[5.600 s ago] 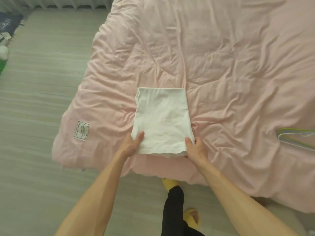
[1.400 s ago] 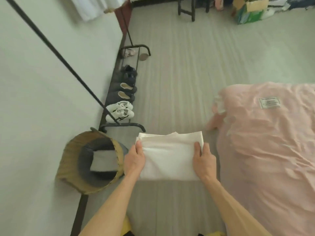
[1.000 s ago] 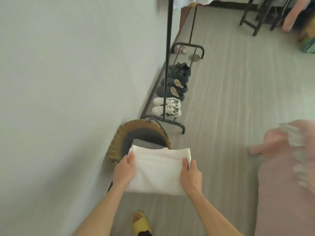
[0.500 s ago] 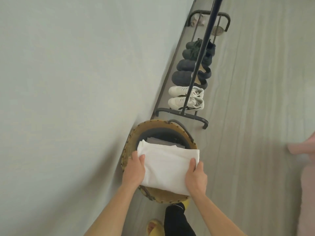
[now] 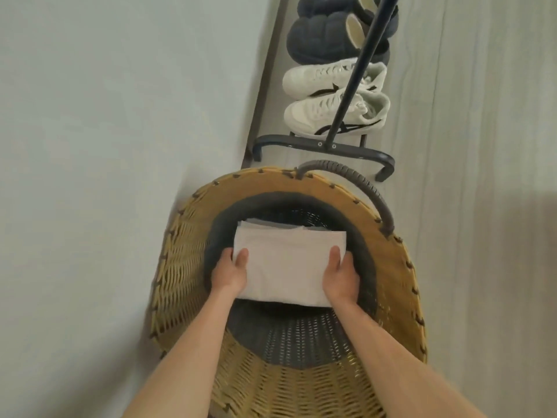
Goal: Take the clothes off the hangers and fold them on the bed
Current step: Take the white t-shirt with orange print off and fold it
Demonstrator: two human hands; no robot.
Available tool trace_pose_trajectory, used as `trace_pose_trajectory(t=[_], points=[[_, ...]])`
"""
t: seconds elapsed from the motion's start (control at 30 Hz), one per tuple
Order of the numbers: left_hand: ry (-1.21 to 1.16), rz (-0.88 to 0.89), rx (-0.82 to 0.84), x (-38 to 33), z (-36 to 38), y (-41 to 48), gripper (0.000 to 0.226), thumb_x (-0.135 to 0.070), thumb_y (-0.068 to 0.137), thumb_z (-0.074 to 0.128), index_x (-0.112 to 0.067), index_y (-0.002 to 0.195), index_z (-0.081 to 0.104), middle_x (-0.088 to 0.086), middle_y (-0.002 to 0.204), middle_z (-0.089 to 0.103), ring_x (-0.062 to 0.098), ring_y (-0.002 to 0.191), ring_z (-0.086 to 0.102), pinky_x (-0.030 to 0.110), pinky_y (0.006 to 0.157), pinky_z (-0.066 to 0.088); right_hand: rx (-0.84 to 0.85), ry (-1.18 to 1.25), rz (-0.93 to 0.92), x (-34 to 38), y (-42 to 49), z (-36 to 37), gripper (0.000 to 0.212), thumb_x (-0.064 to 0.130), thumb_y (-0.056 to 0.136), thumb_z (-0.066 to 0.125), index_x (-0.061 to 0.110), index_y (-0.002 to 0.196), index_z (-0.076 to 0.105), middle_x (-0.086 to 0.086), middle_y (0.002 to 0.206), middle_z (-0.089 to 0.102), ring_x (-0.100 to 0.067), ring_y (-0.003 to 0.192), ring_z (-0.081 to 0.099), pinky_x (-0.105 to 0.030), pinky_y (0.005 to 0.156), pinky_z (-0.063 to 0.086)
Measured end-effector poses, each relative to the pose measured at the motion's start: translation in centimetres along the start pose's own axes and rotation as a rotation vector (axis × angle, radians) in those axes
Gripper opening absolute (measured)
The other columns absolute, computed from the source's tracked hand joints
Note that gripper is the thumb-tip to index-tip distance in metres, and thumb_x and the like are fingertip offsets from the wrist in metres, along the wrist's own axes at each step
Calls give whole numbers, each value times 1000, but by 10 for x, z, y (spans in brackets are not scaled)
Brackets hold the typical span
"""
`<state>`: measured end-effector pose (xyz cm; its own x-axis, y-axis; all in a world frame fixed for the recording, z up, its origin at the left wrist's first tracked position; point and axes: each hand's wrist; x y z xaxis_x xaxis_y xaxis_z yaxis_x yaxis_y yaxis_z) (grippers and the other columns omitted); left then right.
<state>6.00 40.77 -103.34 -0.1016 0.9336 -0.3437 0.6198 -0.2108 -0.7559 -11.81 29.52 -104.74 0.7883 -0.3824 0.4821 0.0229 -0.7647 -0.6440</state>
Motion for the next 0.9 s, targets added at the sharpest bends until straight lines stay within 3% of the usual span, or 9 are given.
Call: trace_pose_trajectory(t=[0.13,0.3,0.37,0.43,0.57,0.63,0.7,0.8,0.9], points=[[32,20,18,-4,20,44,50,-43,106,37,-12,146,39,12,137,54,34,123,54,38,89,42,25,10,110,-12,45,36,53,55,104,24,18,136,43,-12,131,58,-33,119,57,-44,102,46],[131,-71,-26,0,43,59,58,-42,106,35,-15,155,20,19,153,33,39,137,38,49,107,36,227,-62,276,-25,68,55,63,44,104,41,11,153,21,-16,148,44,-36,131,48,-44,108,41],[366,59,-129,4,47,43,67,-44,103,37,-18,157,9,18,159,20,38,143,26,52,112,31,86,-151,146,-28,53,53,62,40,101,48,9,150,27,-17,149,40,-35,133,44,-45,111,39],[659,363,-192,6,52,28,73,-46,101,36,-22,159,-1,12,166,2,33,151,9,50,121,15,-58,-286,-123,-28,27,51,59,39,100,49,12,149,32,-14,152,35,-32,138,36,-45,114,35],[892,734,9,3,65,37,65,-53,100,13,-35,156,-14,-3,162,-29,22,150,-26,45,118,-18,80,-545,-525,-31,8,69,58,44,105,32,23,157,22,-9,167,8,-28,153,6,-49,124,14],[988,711,12,13,69,62,67,-58,89,-10,-39,152,-24,-4,157,-39,23,145,-36,48,118,-21,186,-642,-536,-40,26,81,61,50,106,19,31,160,-1,-4,166,-20,-22,151,-22,-50,124,-7],[1024,627,-7,31,67,85,64,-61,88,-15,-43,148,-29,-6,155,-42,27,143,-39,52,118,-20,232,-744,-500,-52,52,84,62,57,103,10,38,155,-20,1,159,-38,-18,144,-38,-51,120,-17],[915,502,-20,50,67,106,59,-61,100,8,-48,148,-25,-7,157,-39,29,146,-34,49,117,-20,250,-867,-433,-65,84,80,62,66,98,4,48,146,-31,6,153,-46,-18,141,-43,-50,115,-25],[969,426,3,43,74,99,60,-58,102,9,-46,147,-28,-5,156,-41,28,146,-34,49,118,-18,275,-957,-352,-65,94,72,64,63,99,6,43,147,-32,5,154,-43,-21,146,-34,-46,119,-20]])
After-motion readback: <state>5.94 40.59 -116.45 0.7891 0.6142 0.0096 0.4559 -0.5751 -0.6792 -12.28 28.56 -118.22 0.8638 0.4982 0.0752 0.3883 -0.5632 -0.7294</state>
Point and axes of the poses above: each hand's wrist, its own y-axis towards the middle knuckle, its own z-axis out of the palm, x = y × z
